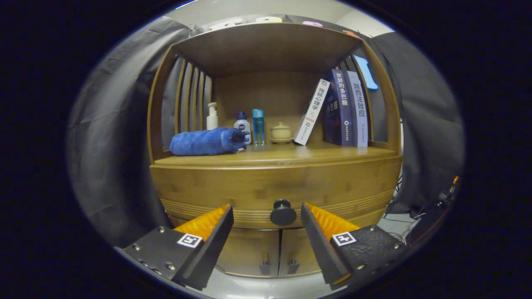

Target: Pull open the drawer, take out the items inside it, and place them on the countertop above the cabinet.

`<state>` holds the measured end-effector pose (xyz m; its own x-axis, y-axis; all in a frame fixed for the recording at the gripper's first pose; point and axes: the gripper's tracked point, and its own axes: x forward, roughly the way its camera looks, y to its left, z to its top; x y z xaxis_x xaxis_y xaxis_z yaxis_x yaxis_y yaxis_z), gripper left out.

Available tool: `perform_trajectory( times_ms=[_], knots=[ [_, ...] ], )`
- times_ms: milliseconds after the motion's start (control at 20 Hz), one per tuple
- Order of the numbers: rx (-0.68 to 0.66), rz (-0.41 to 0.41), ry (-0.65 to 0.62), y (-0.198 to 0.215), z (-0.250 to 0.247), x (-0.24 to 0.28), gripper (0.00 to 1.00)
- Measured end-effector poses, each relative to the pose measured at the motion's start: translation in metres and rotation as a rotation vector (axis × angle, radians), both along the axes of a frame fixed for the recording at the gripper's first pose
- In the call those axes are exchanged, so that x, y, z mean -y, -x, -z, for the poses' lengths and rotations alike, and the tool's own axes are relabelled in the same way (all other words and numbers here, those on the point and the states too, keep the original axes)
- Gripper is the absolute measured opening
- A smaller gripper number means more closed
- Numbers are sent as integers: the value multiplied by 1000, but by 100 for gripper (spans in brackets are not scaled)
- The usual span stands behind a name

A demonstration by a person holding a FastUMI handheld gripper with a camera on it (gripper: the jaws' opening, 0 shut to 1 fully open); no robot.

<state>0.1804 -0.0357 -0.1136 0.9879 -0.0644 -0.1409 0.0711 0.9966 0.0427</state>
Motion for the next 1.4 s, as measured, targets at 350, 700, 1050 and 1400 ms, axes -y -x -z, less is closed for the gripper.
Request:
perform_trajectory(
  times_ms=[350, 700, 1050, 1400],
  knots=[
    [-47, 49, -34, -37, 34, 21, 45],
    [-45, -13, -4, -34, 32, 18, 40],
    [-32, 79, 20, 1, 29, 22, 31],
    [-72, 108, -13, 59, 30, 24, 31]
  ],
)
